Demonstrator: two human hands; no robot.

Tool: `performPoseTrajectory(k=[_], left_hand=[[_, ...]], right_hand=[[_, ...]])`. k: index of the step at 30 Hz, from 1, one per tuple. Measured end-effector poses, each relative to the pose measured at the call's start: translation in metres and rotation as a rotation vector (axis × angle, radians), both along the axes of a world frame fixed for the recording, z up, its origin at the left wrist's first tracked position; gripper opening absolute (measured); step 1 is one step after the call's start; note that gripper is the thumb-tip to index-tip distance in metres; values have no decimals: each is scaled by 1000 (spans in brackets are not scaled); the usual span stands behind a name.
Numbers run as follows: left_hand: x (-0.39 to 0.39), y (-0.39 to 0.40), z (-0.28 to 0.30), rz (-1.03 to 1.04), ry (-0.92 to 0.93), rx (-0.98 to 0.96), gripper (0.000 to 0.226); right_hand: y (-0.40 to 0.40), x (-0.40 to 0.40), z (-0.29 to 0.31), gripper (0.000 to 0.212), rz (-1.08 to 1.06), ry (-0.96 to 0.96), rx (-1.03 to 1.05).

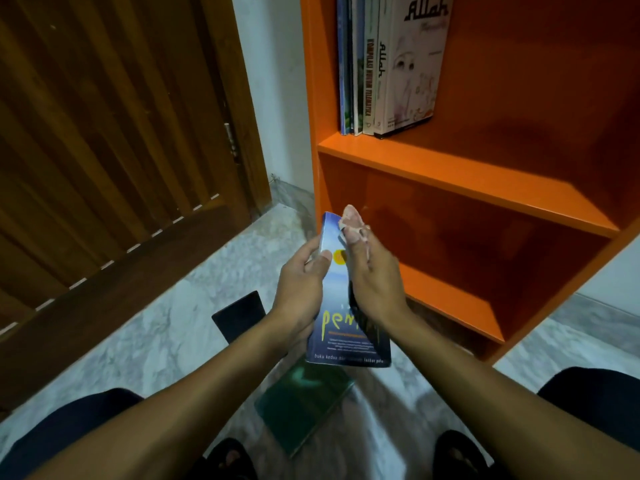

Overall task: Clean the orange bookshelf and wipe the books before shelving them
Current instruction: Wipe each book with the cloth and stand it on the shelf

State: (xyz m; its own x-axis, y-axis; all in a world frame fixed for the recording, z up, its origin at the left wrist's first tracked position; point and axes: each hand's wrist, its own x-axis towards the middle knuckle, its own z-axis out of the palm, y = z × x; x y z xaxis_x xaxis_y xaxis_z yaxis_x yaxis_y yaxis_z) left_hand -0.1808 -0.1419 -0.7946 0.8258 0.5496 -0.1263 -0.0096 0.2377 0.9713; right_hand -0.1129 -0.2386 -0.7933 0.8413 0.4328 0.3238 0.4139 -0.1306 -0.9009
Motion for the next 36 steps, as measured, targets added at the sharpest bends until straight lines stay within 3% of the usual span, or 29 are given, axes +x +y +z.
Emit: performPoseTrajectory(k=[6,8,13,17,21,23,25,27,29,33,36], left_hand=[[5,25,1,112,-4,-260,31],[7,37,2,190,-6,-347,30],[2,63,12,378,-37,-387,32],[-5,76,21,422,-86,-263,31],[-13,76,25,339,-117,-29,31],[-15,71,30,249,-148,133,32],[-18,63,36,125,-168,288,32],[-20,54,41,13,-162,354,32],[-23,46,45,-52,-149,363,33],[-23,43,67,-138,-173,414,33],[-19,52,80,-177,-126,595,35]], right_hand=[[3,-26,-6,38,235,-111,-203],[2,-36,-13,43,305,-173,-261],[-5,-49,-27,45,418,-188,-253],[-7,-44,-22,29,315,-218,-169],[-14,-24,-26,26,263,-138,-174],[-16,-14,-29,21,203,-27,-196],[-19,-2,-32,29,141,141,-195],[-21,9,-35,45,214,302,-121],[-24,15,-38,46,315,392,-44],[-32,24,-14,34,306,399,81],[-33,41,27,29,232,299,168]])
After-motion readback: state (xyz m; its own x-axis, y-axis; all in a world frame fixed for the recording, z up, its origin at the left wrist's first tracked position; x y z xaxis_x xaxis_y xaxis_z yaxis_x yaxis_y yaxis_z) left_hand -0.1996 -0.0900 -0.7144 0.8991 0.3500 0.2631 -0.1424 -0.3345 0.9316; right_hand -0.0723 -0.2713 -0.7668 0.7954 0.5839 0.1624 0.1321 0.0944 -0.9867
